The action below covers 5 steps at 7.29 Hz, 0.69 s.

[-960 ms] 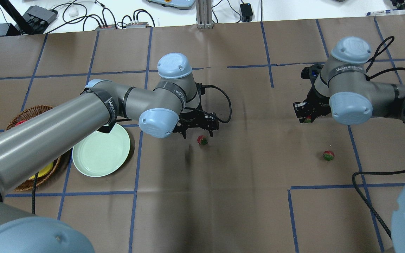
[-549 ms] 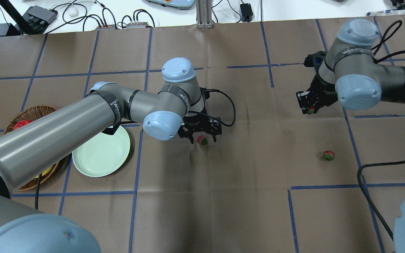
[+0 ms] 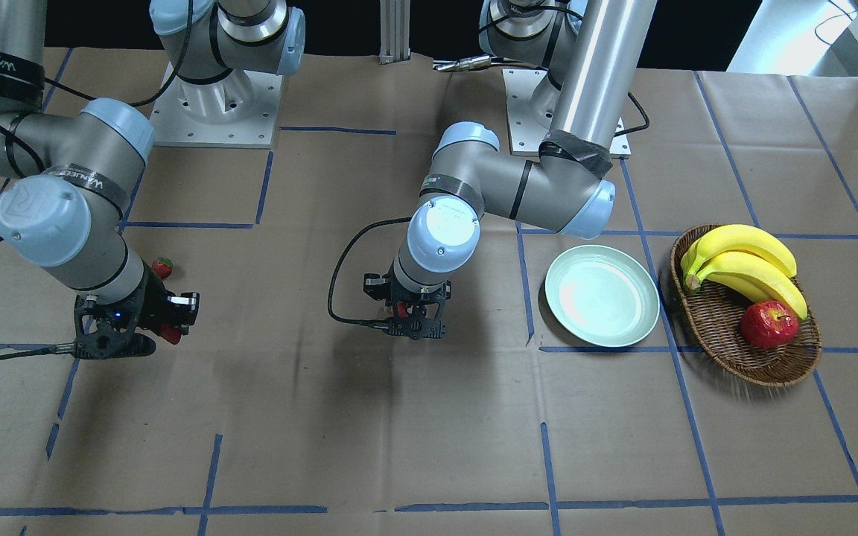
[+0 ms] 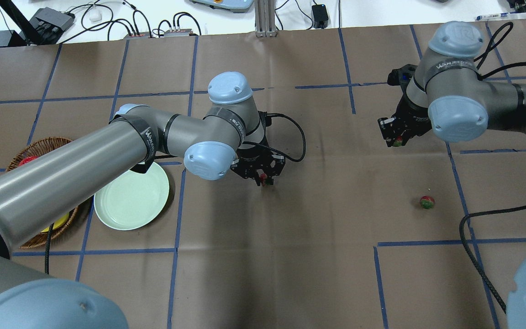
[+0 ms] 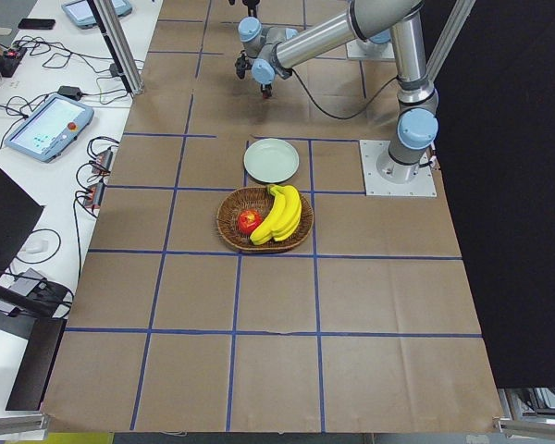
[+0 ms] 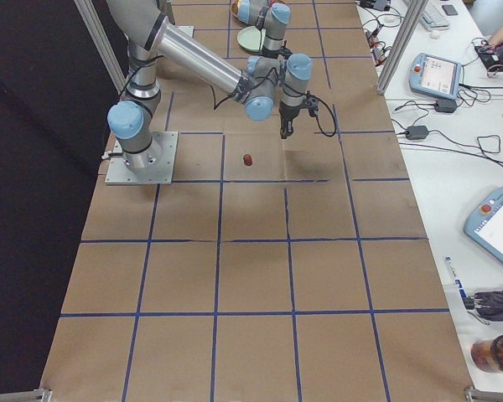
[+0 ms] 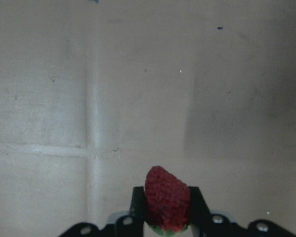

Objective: Collect all strawberries into plate
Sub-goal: 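Place the strawberry on the plate with the left gripper while the right carries another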

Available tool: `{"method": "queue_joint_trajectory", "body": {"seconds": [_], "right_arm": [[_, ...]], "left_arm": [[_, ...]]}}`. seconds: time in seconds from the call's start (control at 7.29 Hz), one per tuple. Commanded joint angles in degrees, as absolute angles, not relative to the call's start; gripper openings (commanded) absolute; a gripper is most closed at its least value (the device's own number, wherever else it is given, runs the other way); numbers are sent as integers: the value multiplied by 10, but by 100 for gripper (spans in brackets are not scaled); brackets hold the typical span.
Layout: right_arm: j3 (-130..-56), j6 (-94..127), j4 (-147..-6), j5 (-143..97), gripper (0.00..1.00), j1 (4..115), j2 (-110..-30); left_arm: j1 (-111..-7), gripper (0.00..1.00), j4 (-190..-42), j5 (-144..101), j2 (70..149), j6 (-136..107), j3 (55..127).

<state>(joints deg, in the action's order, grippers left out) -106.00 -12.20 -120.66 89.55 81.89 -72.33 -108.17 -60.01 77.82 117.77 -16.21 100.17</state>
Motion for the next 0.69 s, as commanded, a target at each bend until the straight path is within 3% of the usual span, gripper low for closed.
{"method": "queue_joint_trajectory", "body": {"seconds": [0.0, 0.27, 0.55], "right_arm": [[-1059, -121, -1207, 896, 3, 822, -723], [-1059, -72, -1207, 893, 3, 856, -723], [-1059, 28, -1212, 885, 3, 948, -721]], "left_arm": [[-1075, 0, -601, 780, 1165, -159, 997], [-1056, 0, -608, 828, 1135, -122, 1015], [-978, 0, -619, 881, 1056, -22, 1076]]}}
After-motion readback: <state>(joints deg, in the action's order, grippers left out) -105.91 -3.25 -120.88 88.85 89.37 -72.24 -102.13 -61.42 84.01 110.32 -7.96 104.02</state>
